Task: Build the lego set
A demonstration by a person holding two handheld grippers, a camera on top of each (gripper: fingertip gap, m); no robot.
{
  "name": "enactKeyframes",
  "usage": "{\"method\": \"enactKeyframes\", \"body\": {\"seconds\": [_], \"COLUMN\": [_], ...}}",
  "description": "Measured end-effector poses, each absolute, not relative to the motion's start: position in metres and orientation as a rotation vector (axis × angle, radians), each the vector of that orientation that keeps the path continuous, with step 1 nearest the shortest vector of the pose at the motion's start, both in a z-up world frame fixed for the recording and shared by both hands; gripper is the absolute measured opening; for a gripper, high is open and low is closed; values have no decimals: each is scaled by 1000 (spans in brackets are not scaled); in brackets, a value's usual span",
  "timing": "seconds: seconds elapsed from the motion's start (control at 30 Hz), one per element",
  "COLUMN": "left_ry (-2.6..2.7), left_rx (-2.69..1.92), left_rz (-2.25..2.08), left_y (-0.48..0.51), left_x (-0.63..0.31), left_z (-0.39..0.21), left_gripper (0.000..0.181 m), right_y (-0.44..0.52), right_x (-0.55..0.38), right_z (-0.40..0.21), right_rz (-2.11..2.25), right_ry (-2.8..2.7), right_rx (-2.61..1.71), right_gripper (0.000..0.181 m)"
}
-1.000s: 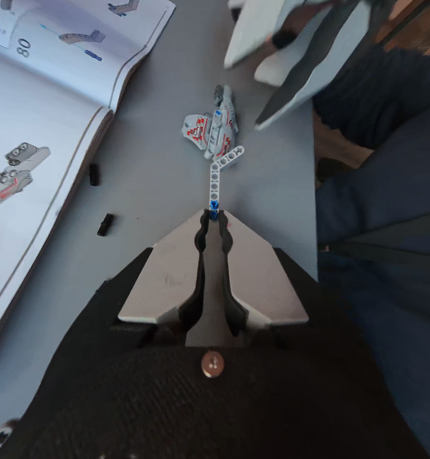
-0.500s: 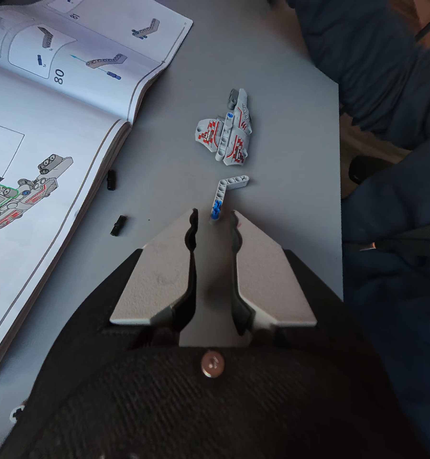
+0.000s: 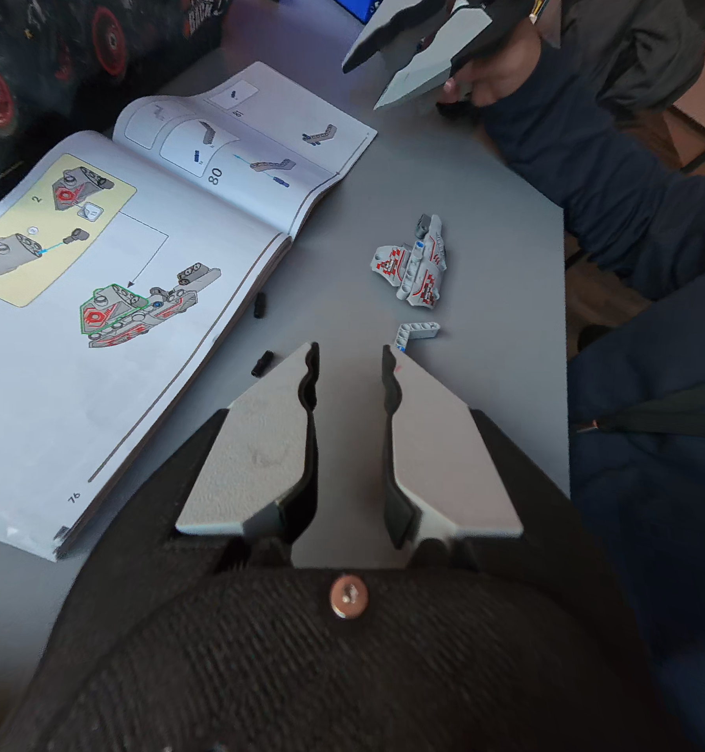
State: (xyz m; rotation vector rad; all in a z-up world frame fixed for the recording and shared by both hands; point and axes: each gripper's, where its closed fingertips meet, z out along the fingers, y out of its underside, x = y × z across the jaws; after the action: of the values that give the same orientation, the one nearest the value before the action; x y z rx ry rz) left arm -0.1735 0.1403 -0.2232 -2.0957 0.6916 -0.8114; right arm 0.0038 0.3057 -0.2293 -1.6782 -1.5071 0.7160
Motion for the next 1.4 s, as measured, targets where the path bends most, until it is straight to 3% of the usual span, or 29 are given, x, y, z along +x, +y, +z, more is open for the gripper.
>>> {"method": "enactKeyframes", "body": {"seconds": [0.43,0.6,0.73,0.9,1.2,1.3,1.4], "left_ry": [851,899,767,525,466,505,533], "left_rx": [-2185,-2232,-2294,-2196,-2074,-2076,-2077], "left_rz": [-971,-931,-1044,-1566,-1879,-1885,-1898], "left_y": [114,116,123,117,108,104,100], "left_x": [-152,-144,-142,-132,-120,-115,-111], "left_z": [-241,-250,-252,-225,-205,-206,-206], "left_gripper": [26,5,5,5,5,5,5], "right_y": [291,277,264,222,116,111,108], "right_x": [-11,-22,-30,-50,-113,-124,-123], "right_z": [-212,-214,-219,-208,-202,-202,-194], "right_rz": [786,824,829,877,801,795,823], "right_ry": [-1497,-1538,-1596,-1691,-1882,-1869,-1841], "right_rx": [-1548,-1502,-1474,-1285,-884,-864,-798], "right_gripper": [32,31,33,40,67,59,31]}}
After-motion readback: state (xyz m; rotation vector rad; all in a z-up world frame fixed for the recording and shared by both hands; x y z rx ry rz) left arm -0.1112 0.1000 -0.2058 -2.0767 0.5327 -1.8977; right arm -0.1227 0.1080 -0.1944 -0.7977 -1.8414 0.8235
